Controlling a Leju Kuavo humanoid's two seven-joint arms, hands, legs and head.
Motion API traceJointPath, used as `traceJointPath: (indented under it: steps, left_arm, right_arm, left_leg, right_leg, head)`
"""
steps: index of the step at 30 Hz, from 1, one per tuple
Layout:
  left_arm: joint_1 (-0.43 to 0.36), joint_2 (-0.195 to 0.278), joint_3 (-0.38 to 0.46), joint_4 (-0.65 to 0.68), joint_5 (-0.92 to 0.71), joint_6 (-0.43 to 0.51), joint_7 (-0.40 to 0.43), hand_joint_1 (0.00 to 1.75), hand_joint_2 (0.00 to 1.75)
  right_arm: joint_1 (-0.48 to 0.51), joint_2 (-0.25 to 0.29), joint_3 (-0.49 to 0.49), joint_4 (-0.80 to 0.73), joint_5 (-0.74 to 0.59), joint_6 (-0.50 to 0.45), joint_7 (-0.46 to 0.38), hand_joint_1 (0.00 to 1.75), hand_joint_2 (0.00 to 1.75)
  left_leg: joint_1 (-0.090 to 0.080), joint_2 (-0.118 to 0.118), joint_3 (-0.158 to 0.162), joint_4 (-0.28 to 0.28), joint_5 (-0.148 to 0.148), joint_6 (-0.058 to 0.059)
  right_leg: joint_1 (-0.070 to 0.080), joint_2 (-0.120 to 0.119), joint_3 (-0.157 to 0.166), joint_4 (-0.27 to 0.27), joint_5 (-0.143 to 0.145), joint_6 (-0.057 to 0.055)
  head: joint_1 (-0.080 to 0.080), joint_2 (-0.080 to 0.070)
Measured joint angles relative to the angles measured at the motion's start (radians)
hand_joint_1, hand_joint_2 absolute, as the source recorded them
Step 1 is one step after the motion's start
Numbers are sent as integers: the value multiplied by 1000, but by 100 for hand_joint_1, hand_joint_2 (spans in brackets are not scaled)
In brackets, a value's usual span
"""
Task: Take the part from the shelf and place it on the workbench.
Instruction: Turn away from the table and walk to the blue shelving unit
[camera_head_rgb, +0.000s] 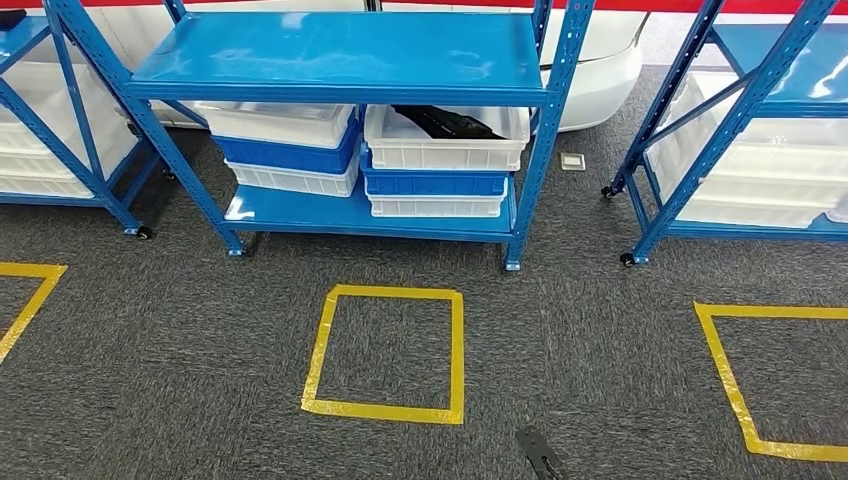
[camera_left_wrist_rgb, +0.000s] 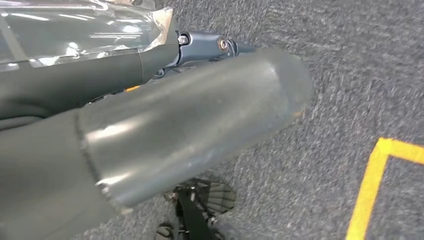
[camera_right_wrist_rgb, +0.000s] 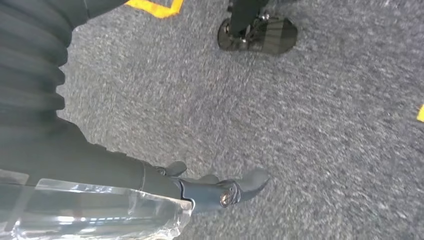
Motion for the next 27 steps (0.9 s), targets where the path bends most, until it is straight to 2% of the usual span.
traceJointPath:
  steps: [2, 4, 5, 6, 7, 9, 10, 12, 14, 15, 17, 19, 20, 21, 22, 23, 25, 26, 27]
  left_arm:
    - [-4, -1, 0, 0, -1, 2, 5, 0, 0]
    - [-8, -2, 0, 0, -1, 4, 9, 0, 0]
    - [-7, -3, 0, 0, -1, 4, 10, 0, 0]
    - [-6, -4, 0, 0, -1, 5, 11, 0, 0]
    - [-5, -4, 0, 0, -1, 6, 12, 0, 0]
    - [-6, -3, 0, 0, -1, 8, 11, 0, 0]
    - [-7, -4, 0, 0, -1, 9, 11, 0, 0]
    - [-9, -4, 0, -1, -1, 9, 10, 0, 0]
    - [-8, -3, 0, -1, 0, 9, 9, 0, 0]
    - [-6, -3, 0, -1, 0, 9, 9, 0, 0]
    - [-5, -4, 0, -1, 0, 9, 8, 0, 0]
    - [-6, -6, 0, 0, 0, 9, 8, 0, 0]
    - [-6, -6, 0, 0, 0, 9, 8, 0, 0]
    - [-5, -6, 0, 0, 0, 9, 8, 0, 0]
    - [-4, -6, 0, 0, 0, 9, 8, 0, 0]
    - [-2, -7, 0, 0, 0, 9, 8, 0, 0]
    - [-2, -8, 0, 0, 0, 9, 8, 0, 0]
    - [-2, -8, 0, 0, 0, 9, 8, 0, 0]
    - [-2, -8, 0, 0, 0, 9, 8, 0, 0]
  right_arm:
    - [-5, 11, 0, 0, 1, -6, 4, 0, 175]
    - [-6, 20, 0, 0, 2, -9, 11, 0, 175]
    - [-5, 23, 0, 0, 3, -9, 14, 0, 175]
    - [-6, 24, 0, 0, 4, -9, 16, 0, 175]
    - [-7, 26, 0, 0, 5, -8, 16, 0, 175]
    - [-11, 28, 0, 0, 9, -7, 16, 0, 175]
    - [-13, 29, 0, 0, 10, -6, 16, 0, 175]
    - [-16, 32, 0, 0, 13, -6, 16, 0, 175]
    - [-17, 35, 0, 0, 15, -5, 16, 0, 175]
    - [-17, 36, 0, 0, 15, -4, 17, 0, 175]
    - [-17, 37, 0, 0, 15, -4, 19, 0, 175]
    - [-14, 34, 0, 0, 14, -3, 21, 0, 175]
    - [-11, 34, 0, 0, 13, -3, 22, 0, 175]
    - [-9, 33, 0, 1, 13, -2, 23, 0, 175]
    - [-7, 32, 0, 1, 13, -2, 23, 0, 175]
    - [-6, 31, 0, 2, 13, -2, 24, 0, 175]
    - [-7, 29, 0, 2, 13, -2, 24, 0, 175]
    - [-8, 29, 0, 2, 13, -2, 24, 0, 175]
    - [-9, 28, 0, 2, 13, -2, 24, 0, 175]
  left_leg:
    - [3, 45, -44, 89, -50, -12]
    - [7, 70, -111, 215, -105, -21]
    - [9, 74, -133, 252, -113, -22]
    - [10, 76, -138, 254, -102, -22]
    - [10, 80, -121, 217, -74, -18]
    - [4, 110, -51, 82, -12, -3]
    - [0, 126, -23, 28, 5, 4]
    - [-9, 141, -4, -14, 9, 13]
    - [-12, 125, -4, -18, 9, 17]
    - [-9, 117, 2, -28, 16, 21]
    - [-3, 96, 17, -51, 32, 32]
    - [-1, 76, 23, -61, 41, 39]
    - [-1, 63, 22, -60, 42, 40]
    - [-1, 50, 22, -60, 41, 40]
    - [-1, 36, 22, -59, 41, 39]
    - [0, 22, 22, -57, 40, 38]
    - [0, -3, 21, -46, 34, 30]
    - [-1, -13, 18, -39, 29, 23]
    - [-2, -22, 15, -33, 24, 16]
  right_leg:
    - [1, -16, 0, -1, 1, -10]
    - [4, -35, -1, -1, -1, -15]
    - [6, -46, -1, -1, -2, -17]
    - [7, -57, -1, -1, -2, -18]
    - [8, -66, -1, -1, -3, -18]
    - [10, -84, 2, -2, -5, -16]
    - [12, -91, 4, -2, -7, -13]
    - [14, -106, 8, -4, -11, -5]
    - [13, -120, 14, -10, -12, 3]
    - [14, -119, 16, -10, -13, 8]
    - [17, -84, 6, 25, -32, 11]
    - [16, -38, -46, 134, -81, 5]
    - [15, -29, -80, 199, -105, 3]
    - [15, -25, -107, 245, -118, 6]
    - [14, -23, -117, 256, -114, 13]
    - [13, -21, -108, 226, -93, 24]
    - [7, -1, -51, 89, -31, 42]
    - [5, 9, -25, 33, -9, 42]
    - [4, 17, -9, -1, 3, 36]
  head:
    - [-3, 0]
    - [-5, 0]
    - [-5, 0]
    - [-5, 0]
    - [-5, 0]
    - [-5, 0]
    - [-4, 0]
    - [-3, 0]
    - [-3, 0]
    - [-3, 0]
    - [-2, 0]
    - [0, 0]
    - [1, 0]
    - [1, 0]
    - [1, 0]
    - [1, 0]
    - [1, 0]
    - [1, 0]
    - [1, 0]
